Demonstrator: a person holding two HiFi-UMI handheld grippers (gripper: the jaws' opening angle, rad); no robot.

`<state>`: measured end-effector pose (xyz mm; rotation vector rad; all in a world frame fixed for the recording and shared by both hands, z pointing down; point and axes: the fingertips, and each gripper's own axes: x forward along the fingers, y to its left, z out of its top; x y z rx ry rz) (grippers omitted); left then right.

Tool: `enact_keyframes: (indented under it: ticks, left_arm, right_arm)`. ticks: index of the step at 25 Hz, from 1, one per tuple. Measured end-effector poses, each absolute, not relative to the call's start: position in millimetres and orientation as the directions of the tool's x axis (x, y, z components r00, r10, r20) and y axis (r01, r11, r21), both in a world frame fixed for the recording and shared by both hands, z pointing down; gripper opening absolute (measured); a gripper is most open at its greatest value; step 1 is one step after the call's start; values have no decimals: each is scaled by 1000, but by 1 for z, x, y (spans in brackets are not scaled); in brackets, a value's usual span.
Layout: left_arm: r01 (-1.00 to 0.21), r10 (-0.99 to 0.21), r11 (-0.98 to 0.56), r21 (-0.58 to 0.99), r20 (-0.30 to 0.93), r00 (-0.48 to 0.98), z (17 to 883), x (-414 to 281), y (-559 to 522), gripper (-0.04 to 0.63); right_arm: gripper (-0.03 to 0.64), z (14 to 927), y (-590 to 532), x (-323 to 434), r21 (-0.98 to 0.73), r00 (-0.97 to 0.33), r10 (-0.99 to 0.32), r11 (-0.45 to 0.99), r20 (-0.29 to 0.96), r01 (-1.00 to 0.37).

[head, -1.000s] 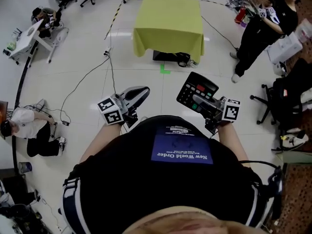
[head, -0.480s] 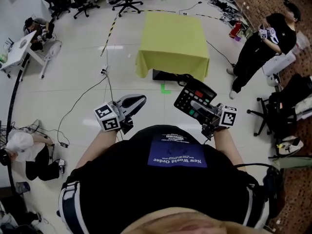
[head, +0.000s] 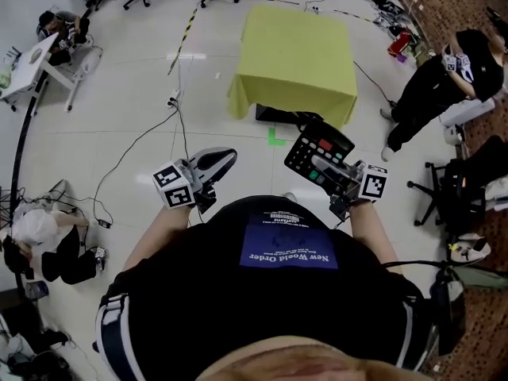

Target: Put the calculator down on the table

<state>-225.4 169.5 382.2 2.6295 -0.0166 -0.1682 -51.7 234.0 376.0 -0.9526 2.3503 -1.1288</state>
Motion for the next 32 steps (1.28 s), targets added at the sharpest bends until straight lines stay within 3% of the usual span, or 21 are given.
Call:
enact_keyframes:
  ticks: [16,22,27,32]
  left_arm:
    - [-141,-211,-873,467,-101,972,355,-38,97,6]
    - [-183,-234,-864,470,-53,971,364,-22,75,6]
    - [-148,-206,-859,490,-67,976,373,-27,28,6]
    - [-32,-97,-881,472,-114,989,369,-24,-59,6]
  right_arm:
    - [61,388,127,117,-782,-853,-520,549,-42,-297]
    - [61,398,99,140,-805,-854,-516,532,-61,-264]
    - [61,403,57,137,-808,-835,-547,514,-50,-288]
    - [61,387,-13,133,-793,-774,-632,488,-33,-365]
